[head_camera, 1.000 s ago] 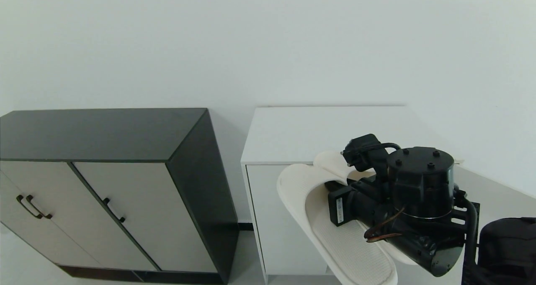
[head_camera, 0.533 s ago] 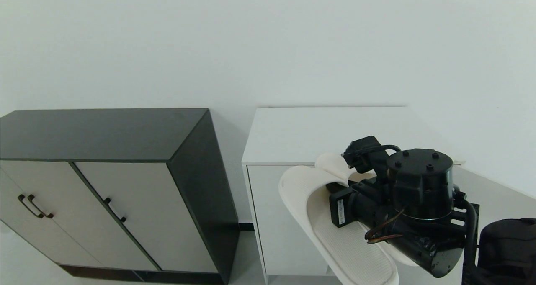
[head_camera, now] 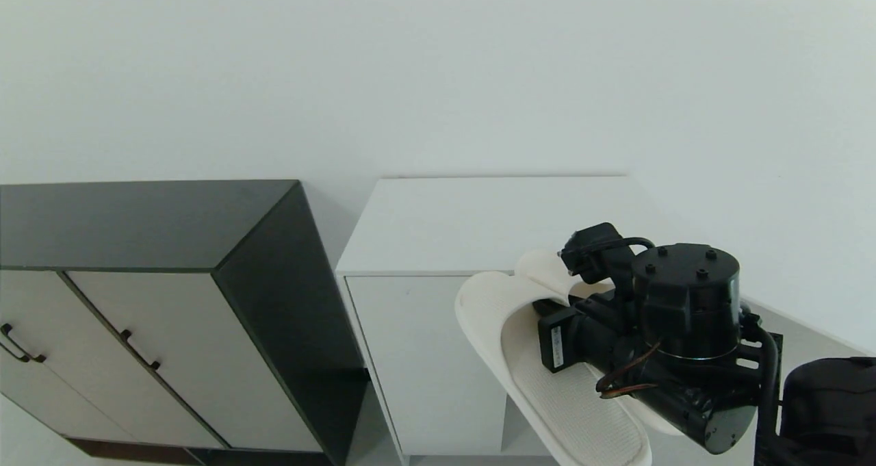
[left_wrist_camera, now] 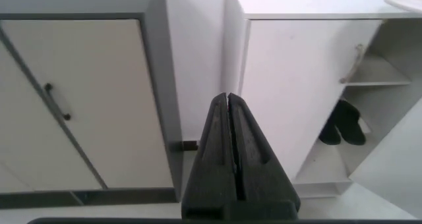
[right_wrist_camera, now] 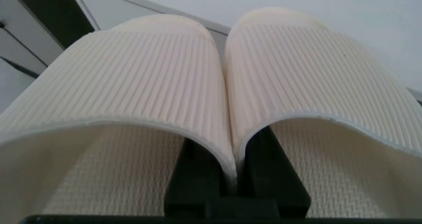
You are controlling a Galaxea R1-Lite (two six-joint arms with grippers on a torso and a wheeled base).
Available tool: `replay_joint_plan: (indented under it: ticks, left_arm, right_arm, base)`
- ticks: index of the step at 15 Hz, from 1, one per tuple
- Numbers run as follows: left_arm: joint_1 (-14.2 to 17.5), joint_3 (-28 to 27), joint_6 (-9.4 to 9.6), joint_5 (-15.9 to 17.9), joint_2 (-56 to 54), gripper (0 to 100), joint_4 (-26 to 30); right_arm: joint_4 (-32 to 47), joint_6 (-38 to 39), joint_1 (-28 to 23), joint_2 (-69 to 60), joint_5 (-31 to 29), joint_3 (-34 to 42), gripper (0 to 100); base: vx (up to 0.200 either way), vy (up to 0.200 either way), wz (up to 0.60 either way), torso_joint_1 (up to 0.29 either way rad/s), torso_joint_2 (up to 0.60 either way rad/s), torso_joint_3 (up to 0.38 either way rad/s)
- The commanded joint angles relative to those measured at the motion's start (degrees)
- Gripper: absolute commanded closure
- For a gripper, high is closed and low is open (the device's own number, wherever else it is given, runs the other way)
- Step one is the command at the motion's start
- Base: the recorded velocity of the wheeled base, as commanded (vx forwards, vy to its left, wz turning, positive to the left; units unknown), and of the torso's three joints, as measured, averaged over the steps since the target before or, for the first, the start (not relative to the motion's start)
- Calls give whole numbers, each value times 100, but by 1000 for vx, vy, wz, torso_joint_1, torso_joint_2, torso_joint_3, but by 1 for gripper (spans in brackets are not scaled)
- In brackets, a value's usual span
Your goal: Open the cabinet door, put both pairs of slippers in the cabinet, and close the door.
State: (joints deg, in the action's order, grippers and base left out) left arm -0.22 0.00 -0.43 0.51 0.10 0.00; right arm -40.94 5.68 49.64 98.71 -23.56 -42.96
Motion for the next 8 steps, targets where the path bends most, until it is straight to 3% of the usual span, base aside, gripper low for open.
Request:
replay_joint_plan:
  ticks: [1, 8]
  left_arm:
    - [4, 0, -1, 2, -1, 100, 0]
    - [4, 0, -1, 2, -1, 100, 0]
  right_arm:
    - [-2, 3, 2, 17, 1, -2, 100]
    - [-11, 3, 2, -1, 1, 7, 100]
  base:
    - [0, -200, 0, 2, -2, -2]
    - [0, -200, 0, 4, 2, 5]
